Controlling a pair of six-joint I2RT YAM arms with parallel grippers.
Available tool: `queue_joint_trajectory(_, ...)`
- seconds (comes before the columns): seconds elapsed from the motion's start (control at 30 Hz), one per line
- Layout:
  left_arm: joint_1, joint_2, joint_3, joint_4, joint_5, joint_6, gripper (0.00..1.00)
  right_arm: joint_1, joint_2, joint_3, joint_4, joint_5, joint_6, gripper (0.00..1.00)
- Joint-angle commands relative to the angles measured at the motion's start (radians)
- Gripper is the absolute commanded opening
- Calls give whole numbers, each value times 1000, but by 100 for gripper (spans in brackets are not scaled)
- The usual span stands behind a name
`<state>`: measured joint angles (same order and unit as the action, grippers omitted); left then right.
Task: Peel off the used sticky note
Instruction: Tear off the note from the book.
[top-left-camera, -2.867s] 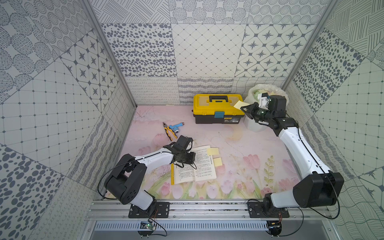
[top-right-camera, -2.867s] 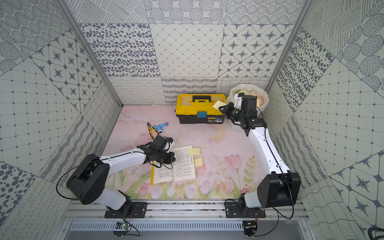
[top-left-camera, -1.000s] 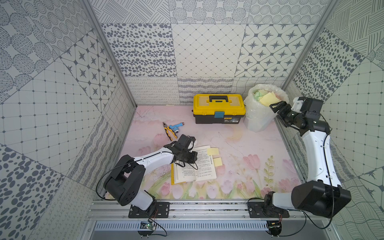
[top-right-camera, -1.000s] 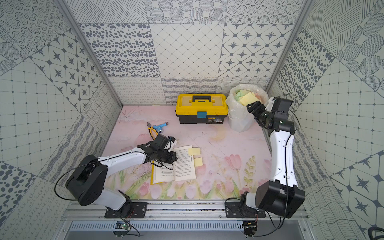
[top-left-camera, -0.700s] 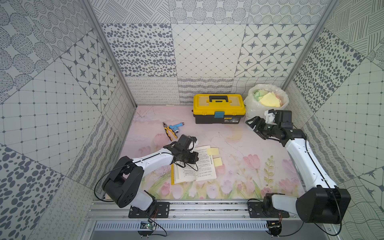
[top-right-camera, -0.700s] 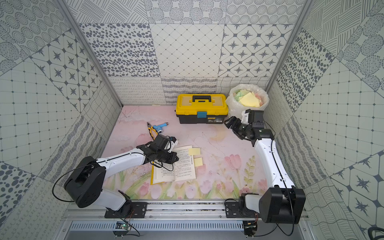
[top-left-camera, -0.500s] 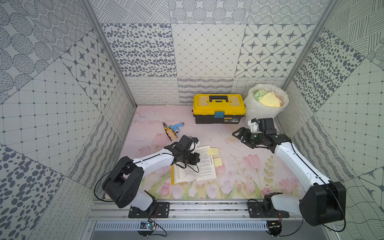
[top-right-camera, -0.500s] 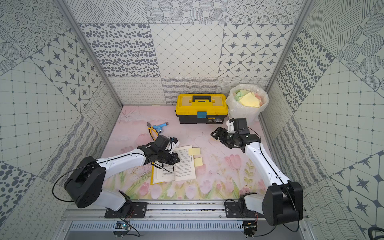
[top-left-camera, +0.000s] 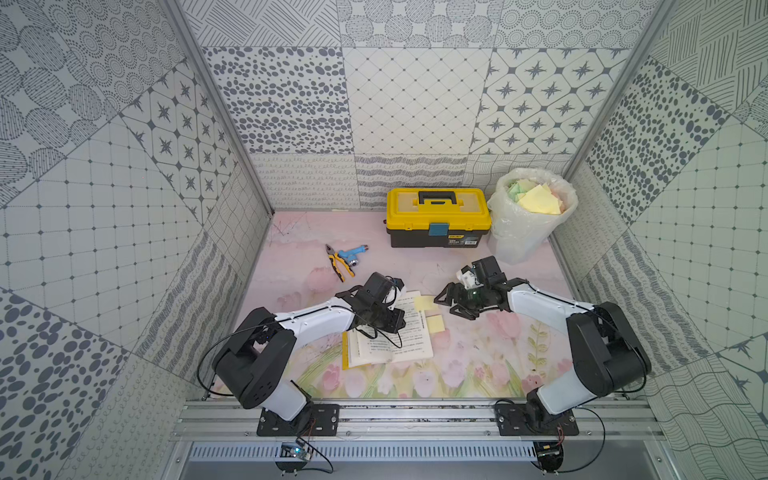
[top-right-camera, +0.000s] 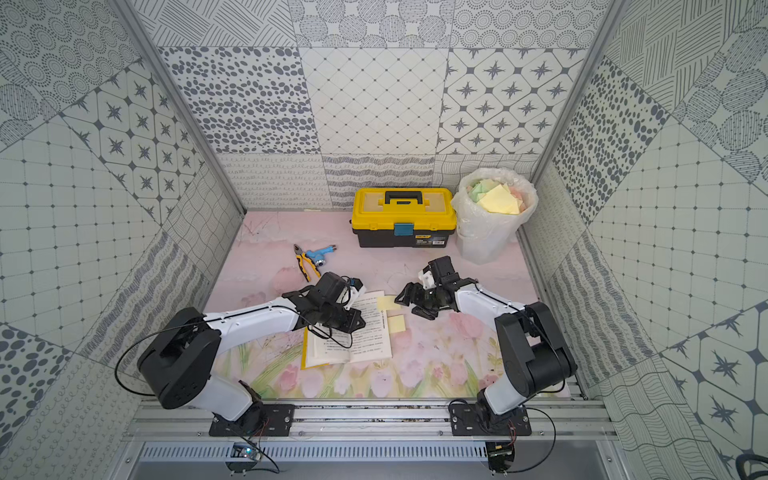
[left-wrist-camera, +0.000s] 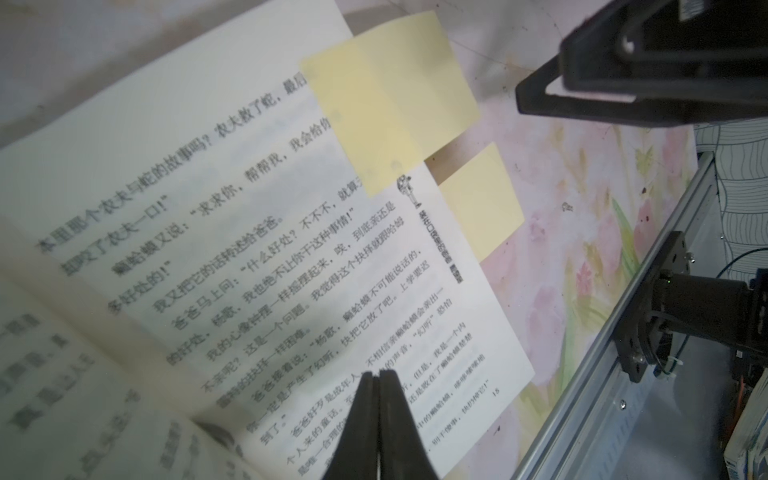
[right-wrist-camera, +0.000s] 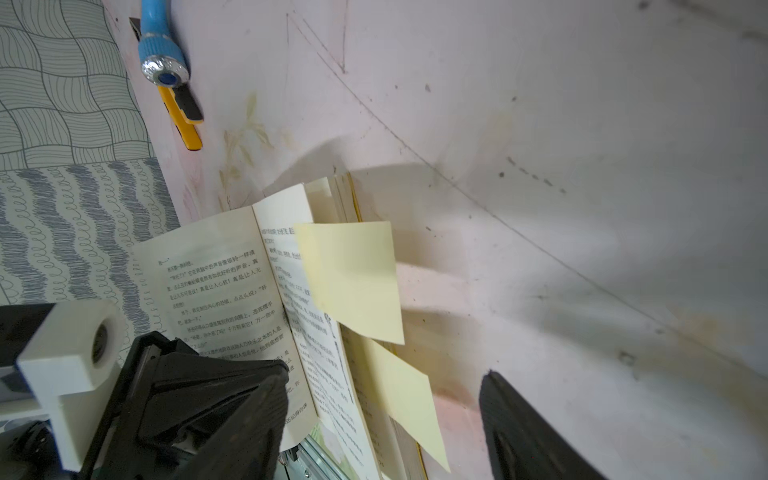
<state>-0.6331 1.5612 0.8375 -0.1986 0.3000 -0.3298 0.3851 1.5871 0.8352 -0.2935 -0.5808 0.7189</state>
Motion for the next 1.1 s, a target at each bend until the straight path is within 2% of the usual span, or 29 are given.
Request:
queue_joint_trajectory(0.0,-7,27,23,16,17,5,7,18,51,-10,125,-45,20,74)
queue_joint_trajectory(0.17,-6,45,33,16,17,8,7,19,129,-4,179,-94,40,63)
queue_joint_trajectory(0.4,-7,68,44,6,2,9,7,20,123,5,191,-102,54,49)
queue_joint_trajectory(0.7,-6,112,72,3,-10,-5,7,23,92,5,189,-105,74,17)
queue_joint_trajectory(1.0,-7,144,94,-19,-33,-7,6,31,68,28,170,-92,77,1)
queue_joint_trajectory(1.07,-6,155,100,-26,-45,-8,6,33,64,34,167,-92,80,0)
